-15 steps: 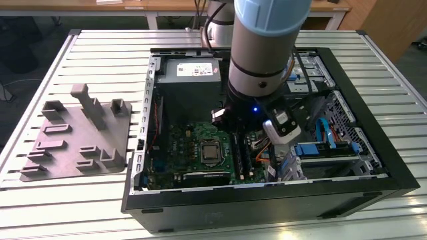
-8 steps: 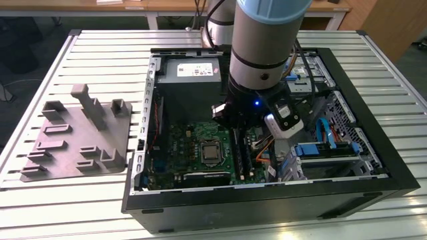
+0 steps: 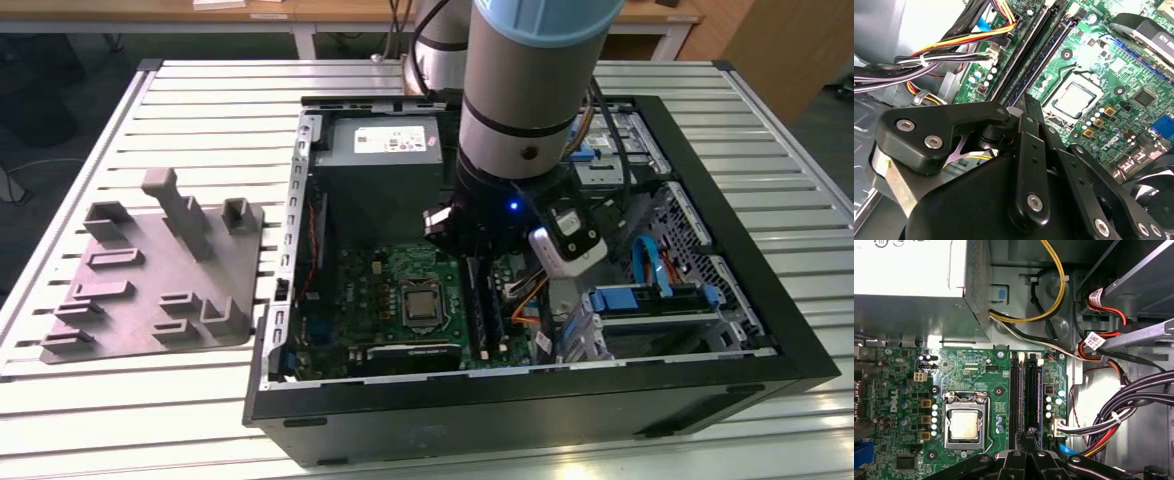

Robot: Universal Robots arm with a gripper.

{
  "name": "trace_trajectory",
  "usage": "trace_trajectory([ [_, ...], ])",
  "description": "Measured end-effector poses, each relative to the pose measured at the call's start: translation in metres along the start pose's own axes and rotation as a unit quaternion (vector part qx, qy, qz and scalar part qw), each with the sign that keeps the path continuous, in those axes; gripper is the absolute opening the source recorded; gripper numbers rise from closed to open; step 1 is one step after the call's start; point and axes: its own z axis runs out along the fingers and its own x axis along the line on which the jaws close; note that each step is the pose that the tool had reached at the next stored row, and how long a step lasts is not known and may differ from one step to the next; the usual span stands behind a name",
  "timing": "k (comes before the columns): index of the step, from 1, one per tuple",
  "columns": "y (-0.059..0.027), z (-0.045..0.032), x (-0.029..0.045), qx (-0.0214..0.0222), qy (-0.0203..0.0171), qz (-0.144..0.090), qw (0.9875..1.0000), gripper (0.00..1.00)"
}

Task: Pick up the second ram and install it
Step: 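Insert the second ram into the second slot, then press down the second ram until it locks into place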

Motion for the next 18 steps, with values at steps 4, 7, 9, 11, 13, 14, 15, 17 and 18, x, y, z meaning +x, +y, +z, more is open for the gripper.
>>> trace_trajectory([
  [4, 0.0, -0.0002, 0.0, 0.0, 0.0, 0.0, 1.0, 0.11],
  [7, 0.0001, -0.0002, 0.0, 0.0, 0.0, 0.0, 1.0, 0.11],
  [9, 0.0023, 0.0019, 0.0002, 0.0002, 0.0001, 0.0, 1.0, 0.11],
  [11, 0.0068, 0.006, 0.0002, -0.0002, 0.0, 0.0, 1.0, 0.11],
  [13, 0.0125, 0.0101, 0.0003, -0.0002, 0.0, 0.0, 1.0, 0.11],
  [14, 0.0154, 0.0121, 0.0003, -0.0001, 0.0, 0.0, 1.0, 0.11],
  [15, 0.018, 0.0141, 0.0004, -0.0001, 0.0, 0.0, 1.0, 0.11],
  [17, 0.0228, 0.018, 0.0005, -0.0002, 0.0, 0.0, 1.0, 0.11],
  [18, 0.0247, 0.0199, 0.0007, -0.0002, 0.0, 0.0, 1.0, 0.11],
])
